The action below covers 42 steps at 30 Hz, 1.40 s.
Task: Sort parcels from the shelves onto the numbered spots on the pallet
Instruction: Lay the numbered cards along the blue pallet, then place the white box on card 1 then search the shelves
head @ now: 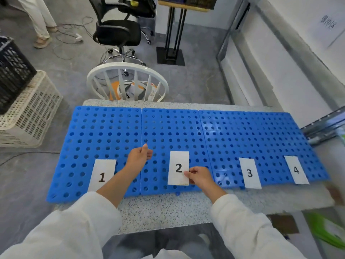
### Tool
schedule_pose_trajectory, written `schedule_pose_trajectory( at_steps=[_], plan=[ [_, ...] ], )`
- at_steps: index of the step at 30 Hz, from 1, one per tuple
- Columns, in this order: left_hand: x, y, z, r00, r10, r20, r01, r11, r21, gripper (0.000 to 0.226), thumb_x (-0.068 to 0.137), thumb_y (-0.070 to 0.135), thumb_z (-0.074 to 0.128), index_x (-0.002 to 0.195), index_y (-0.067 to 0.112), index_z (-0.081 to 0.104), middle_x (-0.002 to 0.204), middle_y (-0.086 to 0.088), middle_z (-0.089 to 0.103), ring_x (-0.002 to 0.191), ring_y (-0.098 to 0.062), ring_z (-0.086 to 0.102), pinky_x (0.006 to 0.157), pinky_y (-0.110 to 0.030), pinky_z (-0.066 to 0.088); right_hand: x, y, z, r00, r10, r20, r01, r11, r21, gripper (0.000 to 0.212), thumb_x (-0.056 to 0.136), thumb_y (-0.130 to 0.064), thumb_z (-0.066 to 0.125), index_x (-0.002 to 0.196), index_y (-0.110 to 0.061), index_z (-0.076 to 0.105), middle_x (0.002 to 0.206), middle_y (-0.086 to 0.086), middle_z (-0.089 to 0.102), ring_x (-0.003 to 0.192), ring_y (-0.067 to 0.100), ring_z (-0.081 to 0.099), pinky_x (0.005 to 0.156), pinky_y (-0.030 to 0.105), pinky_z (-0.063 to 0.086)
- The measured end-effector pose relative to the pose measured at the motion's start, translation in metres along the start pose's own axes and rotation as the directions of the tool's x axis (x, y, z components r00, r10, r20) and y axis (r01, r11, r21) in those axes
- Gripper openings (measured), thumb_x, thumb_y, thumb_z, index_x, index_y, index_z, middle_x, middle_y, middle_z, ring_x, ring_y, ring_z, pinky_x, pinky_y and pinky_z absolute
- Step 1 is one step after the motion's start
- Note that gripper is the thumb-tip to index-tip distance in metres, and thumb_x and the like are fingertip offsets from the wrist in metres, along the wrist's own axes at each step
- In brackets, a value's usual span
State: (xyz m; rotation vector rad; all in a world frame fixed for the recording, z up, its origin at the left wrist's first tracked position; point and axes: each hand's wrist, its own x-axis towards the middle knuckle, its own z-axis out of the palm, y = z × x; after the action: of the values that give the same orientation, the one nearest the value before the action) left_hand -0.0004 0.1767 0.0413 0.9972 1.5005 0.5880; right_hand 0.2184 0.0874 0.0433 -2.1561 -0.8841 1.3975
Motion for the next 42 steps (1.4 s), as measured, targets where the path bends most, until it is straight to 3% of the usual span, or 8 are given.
schedule_pose_trajectory(
  at_steps=[11,14,16,20,25,31,36,42],
  plan=[
    [-0.019,0.018,0.01,0.995,0.097,0.02,-0.099,0.968,0.231,0.041,0.104,0.033,0.035,0.099,0.007,0.066,0.098,-0.005,0.064,0.088,-0.019,0.06,0.088,-0.037,0.05,-0.004,0.016,-0.007,0.988,-0.095,-0.12,0.058,0.958,-0.281,0.032,0.096,-0.029,0.055,0.119,-0.007,0.057,0.127,0.008,0.055,0.111,0.022,0.056,0.093,0.034,0.048],
    [-0.031,0.05,0.027,0.969,0.219,0.115,-0.247,0.859,0.449,0.034,0.103,0.032,0.035,0.087,0.01,0.054,0.092,-0.001,0.056,0.071,-0.019,0.049,0.063,-0.03,0.043,-0.01,-0.011,-0.035,0.974,-0.202,-0.105,0.157,0.929,-0.334,0.037,0.099,-0.033,0.047,0.127,-0.01,0.053,0.136,0.007,0.047,0.117,0.022,0.052,0.095,0.034,0.047],
    [-0.04,0.082,0.048,0.934,0.29,0.209,-0.357,0.736,0.575,0.034,0.102,0.033,0.037,0.087,0.007,0.052,0.093,-0.004,0.053,0.075,-0.026,0.055,0.063,-0.035,0.044,-0.017,-0.036,-0.065,0.954,-0.285,-0.09,0.23,0.891,-0.391,0.045,0.1,-0.038,0.045,0.137,-0.012,0.045,0.145,0.004,0.04,0.127,0.022,0.046,0.101,0.034,0.042],
    [-0.062,0.156,0.104,0.774,0.472,0.423,-0.591,0.296,0.751,0.044,0.099,0.041,0.042,0.133,0.014,0.05,0.137,-0.001,0.049,0.127,-0.021,0.045,0.106,-0.035,0.038,-0.042,-0.075,-0.147,0.868,-0.48,-0.127,0.307,0.719,-0.623,0.06,0.097,-0.048,0.045,0.146,-0.015,0.036,0.152,0.002,0.034,0.138,0.023,0.035,0.112,0.038,0.032],
    [-0.105,0.247,0.183,0.551,0.562,0.617,-0.689,-0.11,0.716,0.049,0.097,0.042,0.043,0.135,0.012,0.044,0.137,-0.005,0.045,0.13,-0.025,0.04,0.111,-0.033,0.026,-0.092,-0.089,-0.266,0.8,-0.571,-0.184,0.227,0.572,-0.789,0.065,0.095,-0.052,0.046,0.146,-0.015,0.034,0.15,0.003,0.036,0.137,0.022,0.034,0.116,0.039,0.021],
    [-0.169,0.331,0.312,0.296,0.636,0.713,-0.706,-0.357,0.612,0.05,0.095,0.044,0.044,0.132,0.011,0.049,0.134,-0.006,0.05,0.127,-0.023,0.043,0.105,-0.034,0.036,-0.168,-0.049,-0.418,0.754,-0.547,-0.364,0.059,0.608,-0.792,0.06,0.094,-0.048,0.048,0.141,-0.011,0.041,0.14,0.01,0.045,0.13,0.031,0.043,0.103,0.036,0.034],
    [-0.244,0.364,0.421,0.11,0.658,0.745,-0.782,-0.406,0.473,0.048,0.095,0.043,0.044,0.129,0.01,0.05,0.132,-0.008,0.051,0.124,-0.025,0.045,0.103,-0.036,0.039,-0.235,0.002,-0.514,0.699,-0.481,-0.529,-0.087,0.678,-0.73,0.06,0.093,-0.051,0.049,0.139,-0.014,0.042,0.134,0.011,0.049,0.122,0.033,0.049,0.097,0.04,0.044],
    [-0.318,0.401,0.518,-0.124,0.666,0.735,-0.772,-0.53,0.35,0.051,0.096,0.044,0.041,0.132,0.009,0.049,0.135,-0.009,0.052,0.126,-0.023,0.045,0.109,-0.034,0.031,-0.291,0.036,-0.591,0.603,-0.424,-0.676,-0.233,0.716,-0.658,0.068,0.093,-0.052,0.048,0.144,-0.01,0.036,0.147,0.012,0.04,0.132,0.031,0.041,0.108,0.041,0.036]
  ],
)
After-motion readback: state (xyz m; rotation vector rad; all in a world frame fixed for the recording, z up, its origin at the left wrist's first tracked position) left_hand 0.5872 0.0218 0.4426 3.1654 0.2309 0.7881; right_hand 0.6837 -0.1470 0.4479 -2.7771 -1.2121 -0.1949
